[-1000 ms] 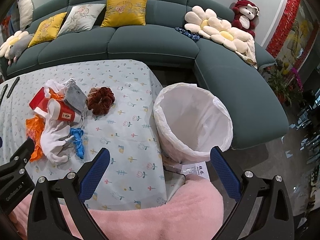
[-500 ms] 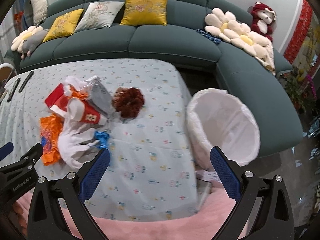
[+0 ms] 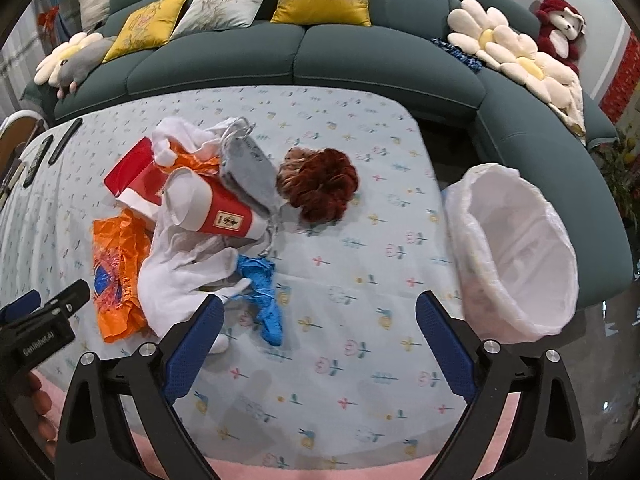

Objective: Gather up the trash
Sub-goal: 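Grasp the orange plastic bag with the left tool while the right tool reaches toward the white glove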

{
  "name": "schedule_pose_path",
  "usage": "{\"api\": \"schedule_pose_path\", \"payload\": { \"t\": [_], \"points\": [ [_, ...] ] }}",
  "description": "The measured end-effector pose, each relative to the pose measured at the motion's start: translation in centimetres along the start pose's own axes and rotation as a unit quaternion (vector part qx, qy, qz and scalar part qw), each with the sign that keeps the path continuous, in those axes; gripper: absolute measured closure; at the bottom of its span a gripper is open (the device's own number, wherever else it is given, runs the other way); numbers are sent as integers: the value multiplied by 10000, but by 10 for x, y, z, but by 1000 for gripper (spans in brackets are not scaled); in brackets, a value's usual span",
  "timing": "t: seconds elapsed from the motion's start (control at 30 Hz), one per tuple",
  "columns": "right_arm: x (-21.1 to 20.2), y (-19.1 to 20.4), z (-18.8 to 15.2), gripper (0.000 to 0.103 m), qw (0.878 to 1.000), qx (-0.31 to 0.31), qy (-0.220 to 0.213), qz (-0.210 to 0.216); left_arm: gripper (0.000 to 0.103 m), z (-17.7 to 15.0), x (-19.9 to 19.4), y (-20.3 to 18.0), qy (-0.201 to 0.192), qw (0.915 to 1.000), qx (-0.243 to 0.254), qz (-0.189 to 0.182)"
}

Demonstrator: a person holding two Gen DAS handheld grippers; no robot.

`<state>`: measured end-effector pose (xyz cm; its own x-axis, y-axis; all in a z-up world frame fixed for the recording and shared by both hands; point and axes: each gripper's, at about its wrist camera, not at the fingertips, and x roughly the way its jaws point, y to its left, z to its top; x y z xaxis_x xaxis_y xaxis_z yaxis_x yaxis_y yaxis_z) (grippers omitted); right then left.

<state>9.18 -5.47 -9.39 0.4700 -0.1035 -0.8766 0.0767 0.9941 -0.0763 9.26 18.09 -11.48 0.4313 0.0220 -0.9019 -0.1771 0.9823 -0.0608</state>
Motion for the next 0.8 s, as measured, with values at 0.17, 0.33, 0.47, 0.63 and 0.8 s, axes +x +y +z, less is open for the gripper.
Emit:
{"api": "schedule_pose_path", "payload": {
  "t": [0.17, 0.33, 0.47, 0.63, 0.8],
  "points": [
    [15, 12, 4, 21, 9994, 125, 234, 211, 12, 7, 20, 6, 248, 9994, -164, -151],
    [16, 38, 2, 25, 9983, -127, 282, 493, 14, 10, 43, 5, 466, 9980, -290, -315],
    [24, 65, -8, 37, 9954, -473, 456, 698, 27, 8, 63, 5, 798, 9943, -460, -532],
    [34, 85, -18, 46, 9918, -709, 654, 841, 42, 8, 69, 3, 837, 9930, -478, -684],
    [42, 98, -21, 51, 9880, -775, 826, 1053, 92, 10, 70, 0, 925, 9904, -395, -951]
  ]
}}
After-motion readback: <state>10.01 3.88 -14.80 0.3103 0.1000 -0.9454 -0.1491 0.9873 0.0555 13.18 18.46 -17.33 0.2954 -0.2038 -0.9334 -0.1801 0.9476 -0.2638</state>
